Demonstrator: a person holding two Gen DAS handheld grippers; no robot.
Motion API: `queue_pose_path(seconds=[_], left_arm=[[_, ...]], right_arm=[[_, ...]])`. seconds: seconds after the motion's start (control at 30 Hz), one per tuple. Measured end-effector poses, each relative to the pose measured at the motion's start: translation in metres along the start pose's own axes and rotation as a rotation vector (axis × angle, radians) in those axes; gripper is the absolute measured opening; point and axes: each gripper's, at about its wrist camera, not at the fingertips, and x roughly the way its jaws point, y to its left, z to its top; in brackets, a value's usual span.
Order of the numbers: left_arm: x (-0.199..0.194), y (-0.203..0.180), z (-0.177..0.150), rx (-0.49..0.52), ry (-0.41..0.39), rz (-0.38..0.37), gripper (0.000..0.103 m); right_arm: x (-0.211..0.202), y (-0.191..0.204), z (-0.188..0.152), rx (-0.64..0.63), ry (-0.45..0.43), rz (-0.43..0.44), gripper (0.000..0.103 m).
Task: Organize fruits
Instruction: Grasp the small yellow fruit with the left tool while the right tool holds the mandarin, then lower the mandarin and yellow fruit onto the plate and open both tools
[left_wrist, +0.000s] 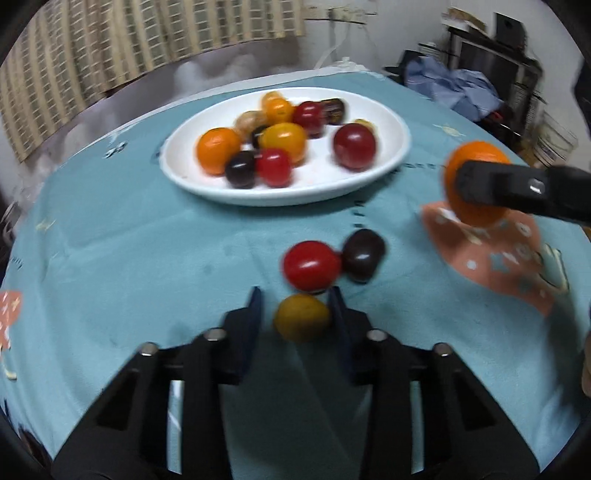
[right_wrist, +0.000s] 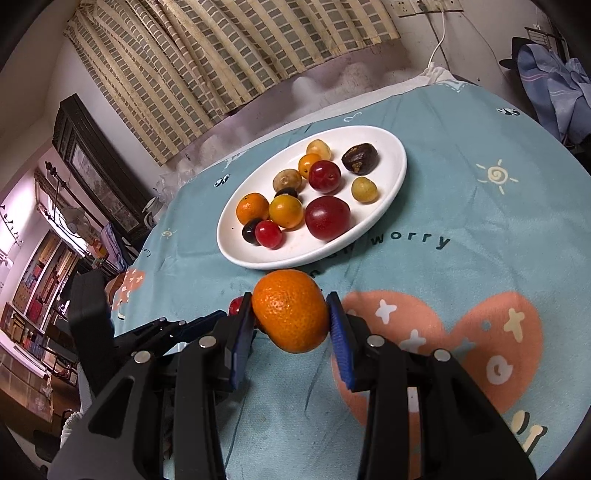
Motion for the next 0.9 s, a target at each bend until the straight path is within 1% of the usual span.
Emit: queue_pose_path(seconds=[0.1,0.2,0.3,0.4,0.43,0.5,0.6,0.67,0.77,0.83,0.87,0.9], left_arm=[[-0.002,-0.005,-0.003,0.024,0.002,-0.008,0.03],[-0.004,0.002,-0.004,-0.021,0.004,-0.041,0.03],[-0.016,0.007,-0.001,-0.037,-0.031,-0.034,0.03],[-0.032,0.014,0.012,-0.07,-0.077,-0.065,0.03],[-0.037,0.015,0.02,-0.073,-0.091,-0.063,0.03],[-0.041,0.017,0.037,-0.058,-0.111,-0.032,0.03],[-0.037,0.021,0.068,-0.061,-0.129,-0.025,0.03],[-0.029,0.021,0.079,-0.064,-0.132,-0.035,0.03],[-0.007,0.02,0.092,-0.069,-0.125,-0.054,0.03],[0.011,0.022,0.097,-0.091,-0.111,-0.083,0.03],[0.017,0.023,0.098,-0.1,-0.109,-0.102,0.034],[0.023,0.023,0.099,-0.109,-0.111,-0.119,0.053]], right_arm=[[0.001,-0.001,0.001,0.003,0.004,-0.001,0.04],[0.001,-0.002,0.001,0.007,0.003,0.001,0.04],[-0.005,-0.003,0.004,0.013,-0.018,0.007,0.04],[-0.016,-0.003,0.011,0.018,-0.058,0.017,0.04],[-0.019,-0.003,0.018,0.02,-0.068,0.009,0.04],[-0.019,-0.003,0.03,0.03,-0.071,0.008,0.04],[-0.015,0.001,0.058,0.016,-0.075,-0.02,0.04],[-0.002,0.006,0.08,-0.003,-0.078,-0.05,0.04],[0.022,0.005,0.101,-0.006,-0.059,-0.067,0.04],[0.043,0.003,0.114,-0.008,-0.046,-0.083,0.04],[0.051,0.002,0.117,-0.007,-0.04,-0.085,0.04],[0.062,0.001,0.121,-0.008,-0.025,-0.081,0.041]])
